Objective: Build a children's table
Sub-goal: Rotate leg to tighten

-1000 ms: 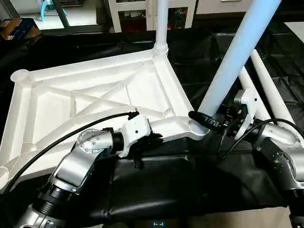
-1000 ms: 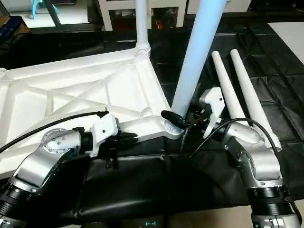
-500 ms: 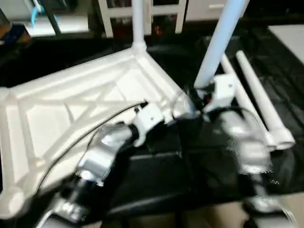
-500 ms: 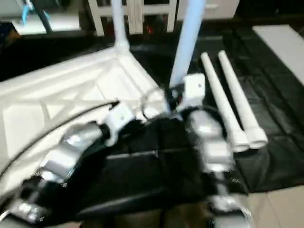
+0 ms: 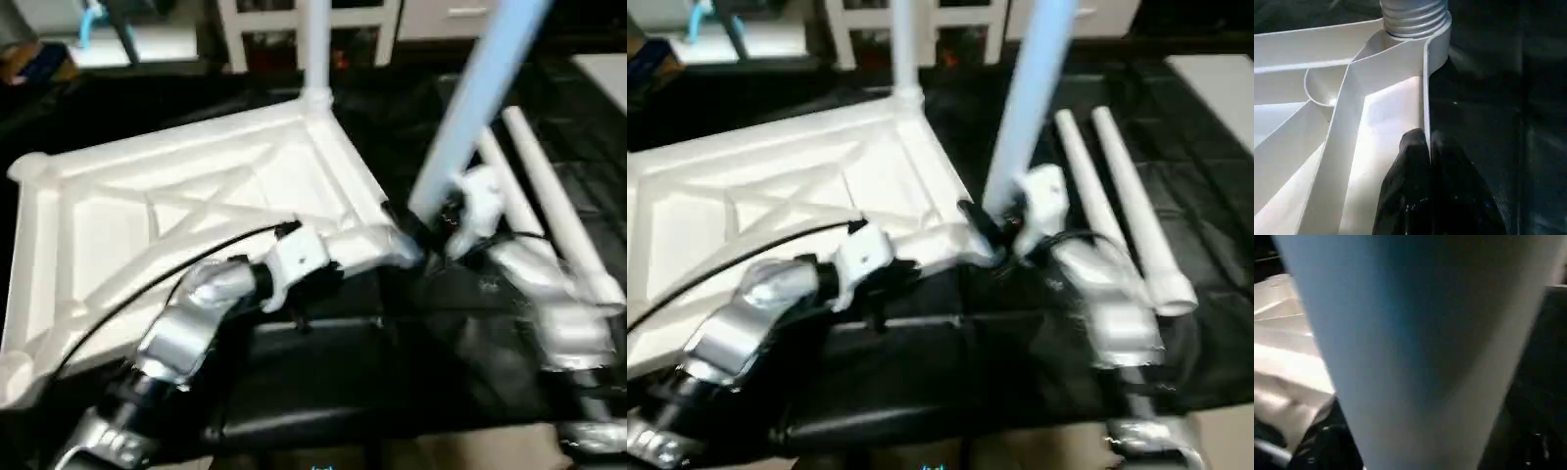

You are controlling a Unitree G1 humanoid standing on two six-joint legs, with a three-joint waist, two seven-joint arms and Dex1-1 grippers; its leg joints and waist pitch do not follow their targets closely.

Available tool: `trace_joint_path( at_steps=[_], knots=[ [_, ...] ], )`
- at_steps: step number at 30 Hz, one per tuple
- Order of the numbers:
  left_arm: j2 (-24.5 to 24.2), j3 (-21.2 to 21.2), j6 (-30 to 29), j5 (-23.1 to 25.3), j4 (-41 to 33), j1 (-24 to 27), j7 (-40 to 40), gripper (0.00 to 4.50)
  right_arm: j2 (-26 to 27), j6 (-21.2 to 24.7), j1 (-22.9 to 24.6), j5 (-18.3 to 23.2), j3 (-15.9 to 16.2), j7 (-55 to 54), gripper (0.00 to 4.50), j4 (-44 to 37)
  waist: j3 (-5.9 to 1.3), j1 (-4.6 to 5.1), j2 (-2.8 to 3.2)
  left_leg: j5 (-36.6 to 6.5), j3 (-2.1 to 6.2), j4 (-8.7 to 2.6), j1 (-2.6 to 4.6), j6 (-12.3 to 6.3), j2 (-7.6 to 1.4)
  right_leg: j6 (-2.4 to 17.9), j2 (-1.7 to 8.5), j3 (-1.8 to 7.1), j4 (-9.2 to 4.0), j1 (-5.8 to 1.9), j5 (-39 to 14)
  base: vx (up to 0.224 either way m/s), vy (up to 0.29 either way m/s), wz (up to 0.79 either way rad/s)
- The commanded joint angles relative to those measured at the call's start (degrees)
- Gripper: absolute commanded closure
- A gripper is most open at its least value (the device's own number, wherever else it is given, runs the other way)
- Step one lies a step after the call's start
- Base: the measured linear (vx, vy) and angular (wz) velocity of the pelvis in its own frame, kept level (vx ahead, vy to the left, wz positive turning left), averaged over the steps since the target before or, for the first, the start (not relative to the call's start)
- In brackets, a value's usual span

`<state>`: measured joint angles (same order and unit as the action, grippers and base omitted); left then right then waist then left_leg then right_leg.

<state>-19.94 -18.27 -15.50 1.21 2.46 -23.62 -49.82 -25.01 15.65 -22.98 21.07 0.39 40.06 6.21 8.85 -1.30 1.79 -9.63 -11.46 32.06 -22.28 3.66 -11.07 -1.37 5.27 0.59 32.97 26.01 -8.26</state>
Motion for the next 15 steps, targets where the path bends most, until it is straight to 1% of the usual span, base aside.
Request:
trace_joint_path(
  at_steps=[1, 2, 3, 4, 5, 6, 7, 8, 9, 10, 12, 14, 15],
  knots=[
    [-2.41, 1.40, 0.16, -1.59, 0.53, 2.59, -2.34, 4.50, -4.88, 1.39, 1.73, 1.89, -3.03, 5.32, 1.23, -3.78, -4.25, -0.35, -0.84, -5.03, -0.10, -2.61, 0.85, -8.10, -0.83, 16.01, 0.26, 0.38, -1.98, -3.84, 3.40, 0.056, 0.010, -0.02],
    [-2.41, 1.40, 0.16, -1.59, 0.53, 2.59, -2.34, 4.50, -4.88, 1.39, 1.73, 1.89, -3.03, 5.32, 1.14, -3.78, -4.21, -0.43, -0.79, -4.42, -0.19, -2.57, 0.85, -8.77, -0.81, 16.40, 0.23, 0.39, -1.91, -3.84, 4.63, 0.000, 0.000, 0.00],
    [-3.52, 1.72, 0.71, -2.03, 0.56, 3.11, -2.87, 4.50, -7.94, 1.80, 3.29, 2.73, -3.89, 8.54, 0.99, -5.42, -4.19, -0.55, -0.73, -3.83, -0.29, -2.44, 0.86, -9.57, -0.81, 17.06, 0.34, 0.35, -1.81, -3.75, 5.46, 0.000, 0.000, 0.00],
    [-3.92, 1.72, 1.09, -2.17, 0.72, 3.28, -3.08, 4.50, -8.98, 2.55, 3.98, 3.63, -4.38, 9.88, 0.99, -6.24, -4.06, -0.63, -0.89, -4.60, -0.29, -2.48, 0.76, -9.77, -0.78, 17.21, 0.45, 0.34, -1.93, -3.97, 4.06, 0.000, 0.000, 0.00],
    [-4.03, 1.70, 1.23, -2.17, 0.82, 3.32, -3.13, 4.50, -9.35, 2.78, 4.28, 3.99, -4.57, 10.41, 0.99, -6.56, -3.84, -0.68, -0.79, -5.37, -0.27, -2.61, 0.78, -9.78, -0.84, 17.12, 0.51, 0.36, -2.12, -3.96, 2.68, 0.000, 0.000, 0.00],
    [-4.06, 1.66, 1.32, -2.14, 0.93, 3.33, -3.15, 4.50, -9.58, 2.98, 4.51, 4.30, -4.69, 10.79, 0.99, -6.81, -3.78, -0.66, -0.71, -6.80, -0.25, -2.71, 0.96, -9.39, -1.00, 17.00, 0.64, 0.32, -2.35, -3.80, -0.18, 0.000, 0.000, 0.00],
    [-4.13, 1.64, 1.45, -2.22, 0.92, 3.39, -3.26, 4.50, -9.95, 3.44, 4.72, 4.75, -4.74, 11.17, 0.99, -7.05, -3.61, -0.44, -0.78, -7.97, -0.17, -2.84, 0.78, -8.71, -0.96, 16.61, 0.72, 0.26, -2.58, -3.83, -3.19, 0.000, 0.000, 0.00],
    [-4.12, 1.60, 1.45, -2.25, 0.88, 3.41, -3.28, 4.50, -10.06, 3.61, 4.79, 4.87, -4.70, 11.32, 0.99, -7.10, -3.51, -0.35, -0.86, -8.88, -0.19, -2.90, 0.78, -8.30, -0.94, 16.29, 0.73, 0.28, -2.82, -3.76, -5.06, 0.000, 0.000, 0.00],
    [-3.95, 1.45, 1.32, -2.44, 0.54, 3.49, -3.38, 4.50, -10.07, 4.13, 4.90, 5.36, -4.50, 11.81, 1.14, -6.93, -3.40, -0.23, -0.83, -10.58, -0.14, -3.05, 0.87, -7.31, -0.98, 15.67, 0.80, 0.31, -3.14, -3.63, -8.56, 0.000, 0.000, 0.00],
    [-3.62, 1.22, 1.11, -2.64, 0.13, 3.55, -3.45, 4.50, -9.58, 4.29, 4.87, 5.73, -4.09, 12.13, 1.24, -6.52, -3.36, -0.16, -0.83, -11.42, -0.07, -3.13, 0.91, -6.57, -0.99, 15.07, 0.86, 0.34, -3.29, -3.56, -10.59, 0.000, 0.000, 0.00],
    [-3.36, 0.96, 0.98, -2.86, -0.16, 3.55, -3.61, 4.50, -8.84, 4.19, 4.77, 6.31, -3.63, 12.39, 1.24, -6.13, -3.41, -0.01, -0.82, -11.27, 0.02, -3.15, 0.93, -6.14, -1.01, 14.61, 0.82, 0.35, -3.32, -3.47, -11.17, 0.000, 0.000, 0.00],
    [-3.45, 0.76, 1.00, -3.19, -0.35, 3.56, -3.75, 4.50, -8.14, 4.24, 4.70, 7.25, -3.35, 12.82, 1.62, -5.96, -3.53, 0.04, -0.78, -10.24, -0.02, -3.05, 1.01, -6.27, -0.98, 14.77, 0.69, 0.35, -3.17, -3.40, -9.53, 0.000, 0.000, 0.00],
    [-3.60, 0.66, 0.95, -3.51, -0.62, 3.60, -3.82, 4.50, -7.37, 4.12, 4.55, 7.86, -3.11, 13.23, 1.64, -5.53, -3.64, 0.05, -0.75, -9.18, -0.02, -2.97, 0.96, -6.68, -0.97, 15.16, 0.67, 0.34, -2.93, -3.47, -7.61, 0.000, 0.000, 0.00]
  ],
)
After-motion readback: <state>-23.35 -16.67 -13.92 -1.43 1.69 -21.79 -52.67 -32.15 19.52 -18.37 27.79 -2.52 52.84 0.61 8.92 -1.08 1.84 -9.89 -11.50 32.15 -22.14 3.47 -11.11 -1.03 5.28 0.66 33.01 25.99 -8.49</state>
